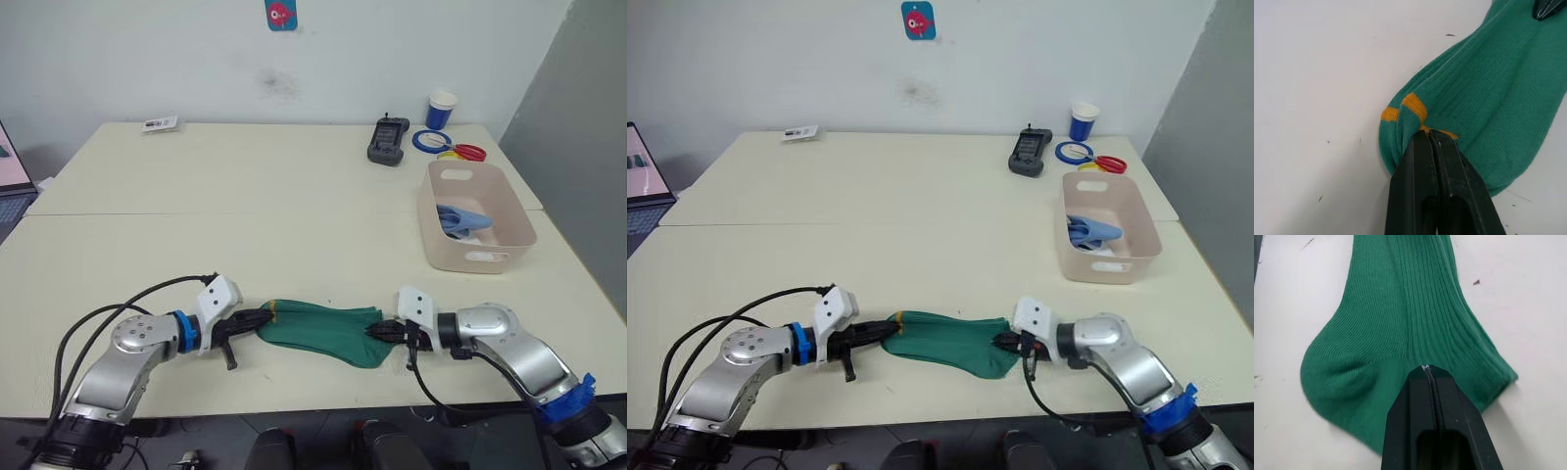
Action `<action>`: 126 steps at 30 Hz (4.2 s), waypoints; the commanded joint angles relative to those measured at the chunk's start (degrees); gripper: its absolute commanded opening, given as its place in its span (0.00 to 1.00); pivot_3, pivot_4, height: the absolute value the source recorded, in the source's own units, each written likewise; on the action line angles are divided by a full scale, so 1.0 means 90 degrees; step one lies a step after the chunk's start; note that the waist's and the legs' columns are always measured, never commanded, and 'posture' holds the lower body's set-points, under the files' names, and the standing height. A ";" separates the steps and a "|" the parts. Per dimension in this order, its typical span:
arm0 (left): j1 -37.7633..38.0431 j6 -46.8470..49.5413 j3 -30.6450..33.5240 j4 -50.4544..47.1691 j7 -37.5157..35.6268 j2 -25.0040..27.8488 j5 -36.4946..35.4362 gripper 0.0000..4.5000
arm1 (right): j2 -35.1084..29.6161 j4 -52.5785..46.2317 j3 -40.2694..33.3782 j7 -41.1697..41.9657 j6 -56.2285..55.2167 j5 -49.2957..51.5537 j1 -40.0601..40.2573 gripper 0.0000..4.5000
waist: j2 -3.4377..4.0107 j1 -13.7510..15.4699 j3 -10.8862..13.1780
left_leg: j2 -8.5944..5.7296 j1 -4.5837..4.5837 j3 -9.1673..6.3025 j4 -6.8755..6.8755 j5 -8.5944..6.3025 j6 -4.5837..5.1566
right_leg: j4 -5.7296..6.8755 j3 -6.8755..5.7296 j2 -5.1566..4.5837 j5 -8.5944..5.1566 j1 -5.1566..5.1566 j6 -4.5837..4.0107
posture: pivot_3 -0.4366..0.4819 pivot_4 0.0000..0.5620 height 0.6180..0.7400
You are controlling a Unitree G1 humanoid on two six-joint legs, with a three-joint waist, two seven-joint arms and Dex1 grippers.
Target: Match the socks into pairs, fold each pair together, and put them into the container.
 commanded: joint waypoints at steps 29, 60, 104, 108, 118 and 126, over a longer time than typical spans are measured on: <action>0.0841 0.2076 0.0814 -0.1138 0.0548 -0.0190 -0.1202 0.14 | 0.0291 -0.0522 -0.0515 -0.0829 0.1610 0.0898 0.0171 0.22 | -0.0002 -0.0017 0.0001 | -0.0001 -0.0007 -0.0006 -0.0001 0.0000 0.0000 | -0.0002 -0.0001 0.0000 0.0001 -0.0007 0.0003 | 0.48 0.27 1.00; 0.0668 0.2225 0.2044 -0.1524 -0.0132 0.0997 -0.2021 0.66 | -0.0144 -0.0998 -0.1781 -0.0755 0.3065 0.2025 0.0288 0.88 | -0.0003 0.0004 0.0005 | -0.0004 -0.0013 -0.0007 0.0000 0.0000 0.0000 | -0.0003 -0.0005 -0.0003 -0.0002 -0.0012 -0.0003 | 0.48 0.27 1.00; -0.0146 0.0709 0.0065 -0.1991 -0.1023 0.1070 -0.0753 0.00 | -0.0818 0.0954 -0.0444 0.0720 0.2585 0.1389 -0.1095 0.01 | -0.0002 0.0000 0.0008 | -0.0009 -0.0015 -0.0003 0.0001 0.0000 0.0000 | 0.0001 -0.0003 0.0003 -0.0001 -0.0014 -0.0001 | 0.48 0.27 1.00; -0.0615 0.0112 -0.0686 -0.1206 -0.0867 0.0633 0.0093 0.00 | -0.0822 0.0982 -0.0460 0.0765 0.2613 0.1364 -0.1095 0.01 | -0.0002 0.0008 0.0008 | -0.0010 -0.0016 -0.0003 0.0003 0.0000 0.0001 | 0.0001 -0.0003 0.0005 0.0000 -0.0014 -0.0001 | 0.48 0.27 1.00; -0.0891 -0.0134 -0.1704 -0.0108 -0.0984 0.0455 0.1231 0.00 | -0.0692 0.0624 -0.0803 0.0699 0.3232 0.1861 -0.1169 0.01 | 0.0004 -0.0005 0.0003 | -0.0008 -0.0015 -0.0003 0.0003 0.0000 0.0001 | 0.0002 0.0001 0.0011 0.0000 -0.0012 0.0000 | 0.48 0.27 1.00; -0.0981 -0.0087 -0.1847 0.0184 -0.0858 0.0327 0.1503 0.00 | -0.0170 0.0131 -0.1619 0.0407 0.4702 0.3226 -0.1737 0.01 | 0.0034 -0.0012 -0.0017 | -0.0009 -0.0003 -0.0004 0.0003 0.0000 0.0001 | 0.0006 0.0002 0.0011 0.0003 -0.0001 0.0004 | 0.48 0.27 1.00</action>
